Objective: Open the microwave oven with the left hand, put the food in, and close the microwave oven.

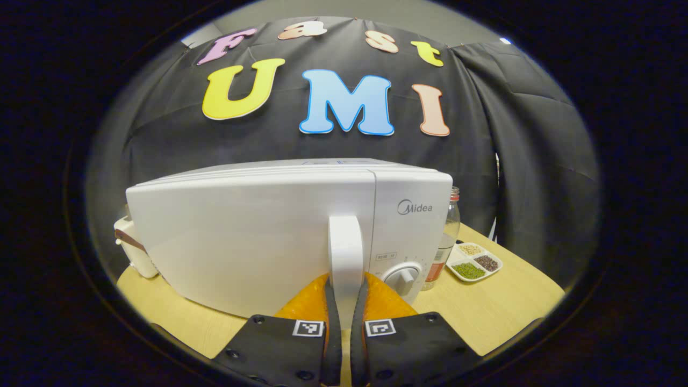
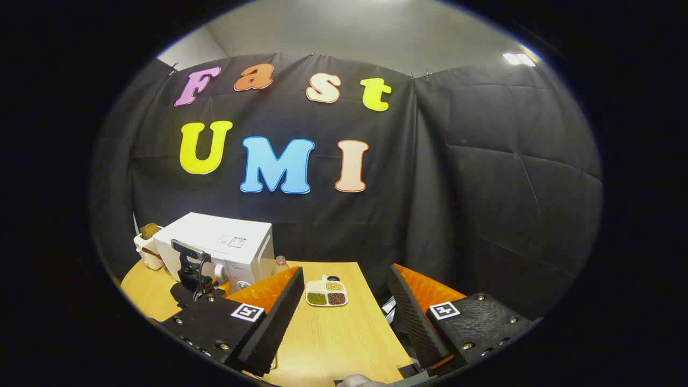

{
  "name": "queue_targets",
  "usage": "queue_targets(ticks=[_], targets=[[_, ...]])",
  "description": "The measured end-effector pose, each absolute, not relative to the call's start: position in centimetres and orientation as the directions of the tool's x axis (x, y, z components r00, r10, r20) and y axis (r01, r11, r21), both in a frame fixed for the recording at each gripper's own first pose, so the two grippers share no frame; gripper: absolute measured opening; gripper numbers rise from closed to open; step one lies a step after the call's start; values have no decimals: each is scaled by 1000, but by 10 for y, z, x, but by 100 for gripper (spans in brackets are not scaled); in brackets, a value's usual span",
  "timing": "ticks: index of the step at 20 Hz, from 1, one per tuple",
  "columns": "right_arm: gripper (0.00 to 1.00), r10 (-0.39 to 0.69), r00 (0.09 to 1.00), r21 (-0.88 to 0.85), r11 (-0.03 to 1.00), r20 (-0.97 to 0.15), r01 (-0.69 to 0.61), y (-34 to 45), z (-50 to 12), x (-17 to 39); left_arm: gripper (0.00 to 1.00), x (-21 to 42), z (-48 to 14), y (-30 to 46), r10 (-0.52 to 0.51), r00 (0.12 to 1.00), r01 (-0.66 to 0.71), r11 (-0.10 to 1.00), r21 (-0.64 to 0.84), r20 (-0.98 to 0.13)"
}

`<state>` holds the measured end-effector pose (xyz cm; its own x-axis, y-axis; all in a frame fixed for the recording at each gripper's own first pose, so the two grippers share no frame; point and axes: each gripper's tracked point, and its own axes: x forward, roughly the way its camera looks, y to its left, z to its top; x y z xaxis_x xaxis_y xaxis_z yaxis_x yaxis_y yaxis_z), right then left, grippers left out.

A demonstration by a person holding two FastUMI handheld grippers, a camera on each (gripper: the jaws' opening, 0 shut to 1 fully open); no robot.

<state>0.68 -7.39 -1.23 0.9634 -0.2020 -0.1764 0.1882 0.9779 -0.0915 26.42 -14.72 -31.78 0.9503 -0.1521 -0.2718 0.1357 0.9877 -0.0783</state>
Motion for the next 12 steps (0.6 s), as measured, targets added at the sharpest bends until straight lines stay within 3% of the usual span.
queue_targets(ticks=[6, 8, 12], targets=[[96, -177, 969, -86, 983, -175, 164, -68, -17, 10, 14, 265, -320, -147, -159, 942, 147, 987, -63, -296], [96, -165, 969, -83, 985, -186, 152, -68, -24, 9, 14, 246, -330, -144, -157, 924, 142, 987, -68, -349], [96, -127, 974, -68, 991, -189, 116, -68, -27, 10, 13, 187, -319, -123, -150, 950, 156, 988, -1, -273]])
